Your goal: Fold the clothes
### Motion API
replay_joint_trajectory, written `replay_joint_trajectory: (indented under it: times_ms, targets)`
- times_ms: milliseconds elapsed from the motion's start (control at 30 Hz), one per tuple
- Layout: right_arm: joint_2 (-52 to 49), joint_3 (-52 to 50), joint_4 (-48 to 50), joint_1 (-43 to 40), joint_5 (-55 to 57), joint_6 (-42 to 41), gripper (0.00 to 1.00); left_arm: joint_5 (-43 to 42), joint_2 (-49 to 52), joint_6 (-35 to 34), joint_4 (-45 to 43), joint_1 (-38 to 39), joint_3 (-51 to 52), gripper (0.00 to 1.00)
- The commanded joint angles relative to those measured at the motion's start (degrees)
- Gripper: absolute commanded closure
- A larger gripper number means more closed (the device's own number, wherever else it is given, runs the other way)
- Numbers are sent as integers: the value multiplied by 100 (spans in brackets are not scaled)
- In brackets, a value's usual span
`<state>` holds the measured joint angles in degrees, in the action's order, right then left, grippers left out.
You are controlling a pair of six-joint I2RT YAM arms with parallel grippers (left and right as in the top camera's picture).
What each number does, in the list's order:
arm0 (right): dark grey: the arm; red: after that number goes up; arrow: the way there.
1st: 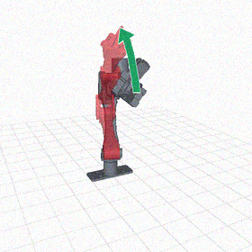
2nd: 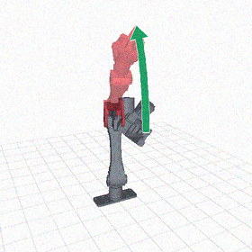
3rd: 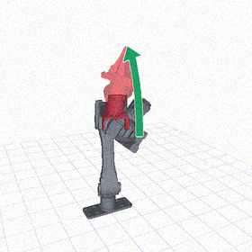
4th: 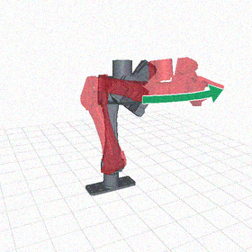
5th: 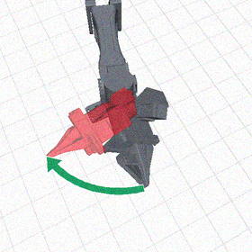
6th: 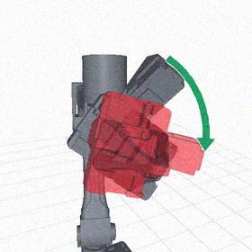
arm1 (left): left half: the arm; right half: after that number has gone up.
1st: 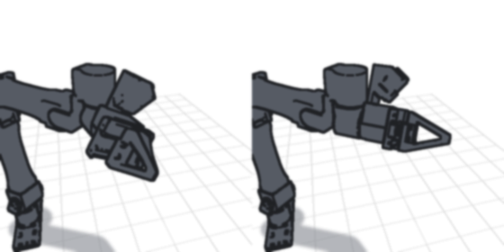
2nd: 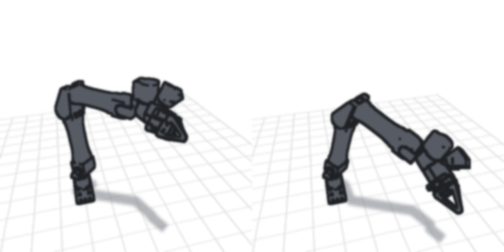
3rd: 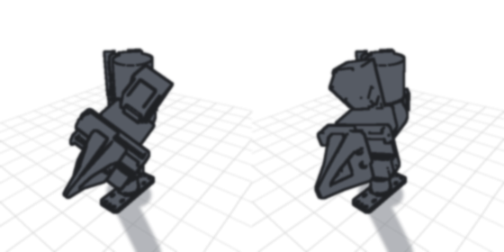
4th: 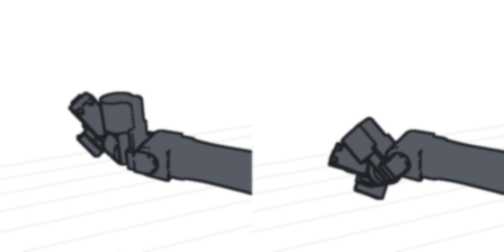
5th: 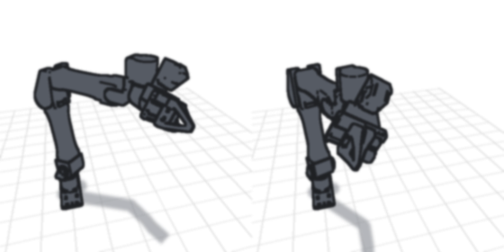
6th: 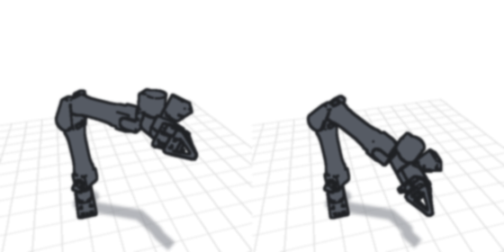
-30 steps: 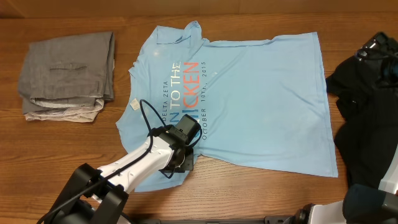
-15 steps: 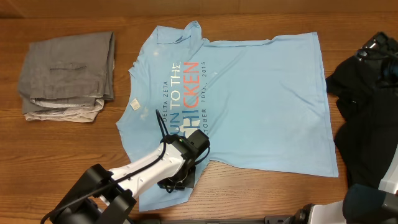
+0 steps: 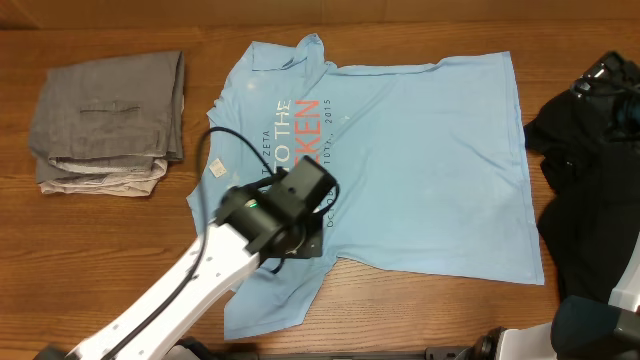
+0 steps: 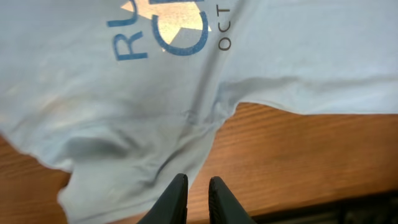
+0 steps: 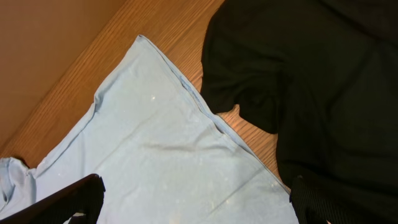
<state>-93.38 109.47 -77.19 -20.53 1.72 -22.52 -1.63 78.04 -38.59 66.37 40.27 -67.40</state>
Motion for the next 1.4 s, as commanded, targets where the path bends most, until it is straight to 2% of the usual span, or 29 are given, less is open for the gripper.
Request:
replay_joint_trajectory:
  times_ms: [0,133,267,367,567,833,1033,1233,1367]
  targets:
    - [57,37,13,15,11,-44,0,61,-212,-55,509,-142,-20,82]
    - [59,37,221,15,-540,-68,0,57,-223,-313,1222,-179,20,80]
    - [59,37,164,17,-813,-70,0,63,-293,-505,1475,-175,282,76]
    - [59,37,-398,15,-1495,-59,0,57,-483,-841,1375,-175,793,69]
    - [48,-140,-1088,70,-1517,146,0,79,-780,-1604,1178,-177,1703,65]
    - [48,-1158,-892,326,-1488,173,0,238,-1169,-2175,595,-529,2500,60]
    - [48,-2100,-415,555,-1488,170,1,170,-1217,-2173,138,-1237,2977,49]
    - [48,-2540,-234,763,-1488,149,1,573,-1217,-2098,33,-1440,2979,37]
    - [48,-2739,-57,938,-1488,149,1,450,-1217,-1965,-170,-1438,3003,39]
